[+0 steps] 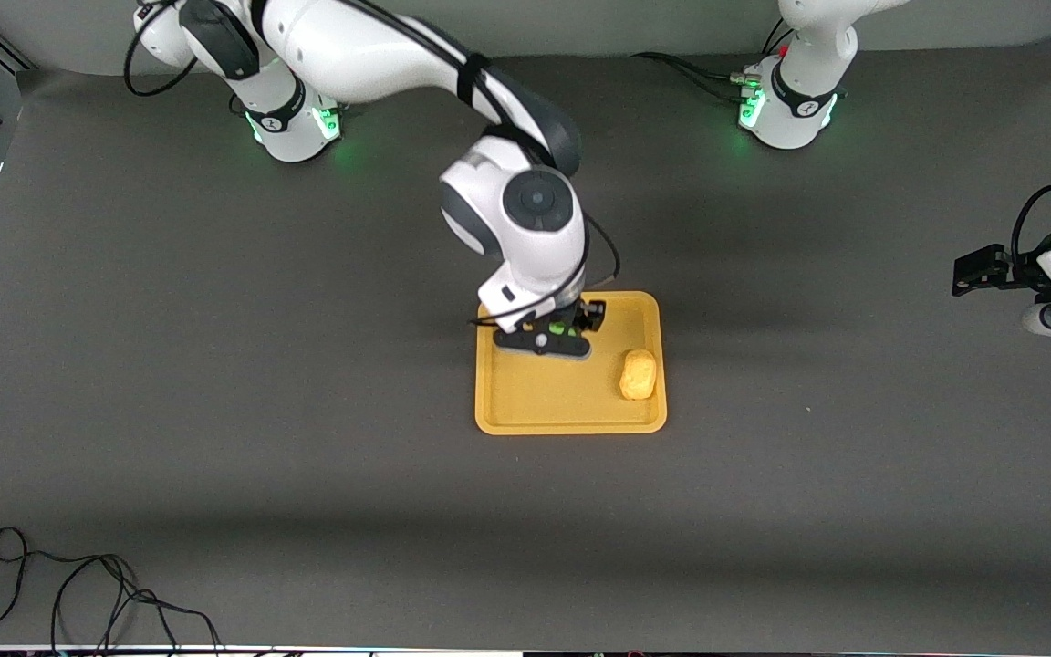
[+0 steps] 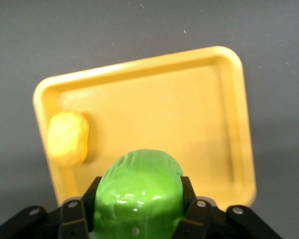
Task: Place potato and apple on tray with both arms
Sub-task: 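Lift the green apple with the right gripper and carry it over the tray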
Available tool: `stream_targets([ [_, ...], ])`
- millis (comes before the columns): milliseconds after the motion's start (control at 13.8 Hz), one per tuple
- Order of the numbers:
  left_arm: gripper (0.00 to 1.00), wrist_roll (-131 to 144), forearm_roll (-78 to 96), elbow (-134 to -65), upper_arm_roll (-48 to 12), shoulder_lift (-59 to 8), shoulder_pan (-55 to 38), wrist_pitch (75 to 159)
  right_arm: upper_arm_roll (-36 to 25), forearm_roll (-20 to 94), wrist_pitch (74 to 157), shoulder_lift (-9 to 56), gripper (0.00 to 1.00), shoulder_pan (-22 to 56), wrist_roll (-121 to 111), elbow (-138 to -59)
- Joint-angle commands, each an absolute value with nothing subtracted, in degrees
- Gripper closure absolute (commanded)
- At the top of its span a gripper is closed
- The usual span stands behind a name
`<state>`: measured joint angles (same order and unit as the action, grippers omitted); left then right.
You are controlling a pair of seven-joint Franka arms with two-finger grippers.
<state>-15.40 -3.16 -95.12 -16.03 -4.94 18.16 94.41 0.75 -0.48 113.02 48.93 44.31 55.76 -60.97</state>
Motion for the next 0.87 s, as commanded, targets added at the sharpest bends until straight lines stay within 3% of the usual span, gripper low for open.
stream_targets([
  [0, 0.00, -16.79, -1.58, -97.12, -15.73, -3.25, 18.19, 96.50, 0.44, -2.20, 117.49, 54.92, 0.50, 44.56, 56.60, -57.39],
  [652, 0.00, -16.00, -1.58, -97.12, -16.00, -3.77, 16.97, 101.58, 0.44, -3.25, 124.98, 61.52, 0.48, 45.26, 56.78, -57.39],
  [797, 0.00, -17.04, -1.58, -96.95, -15.82, -3.52, 17.75, 102.05, 0.44, -3.34, 125.07, 61.53, 0.00, 45.35, 57.39, -57.48],
])
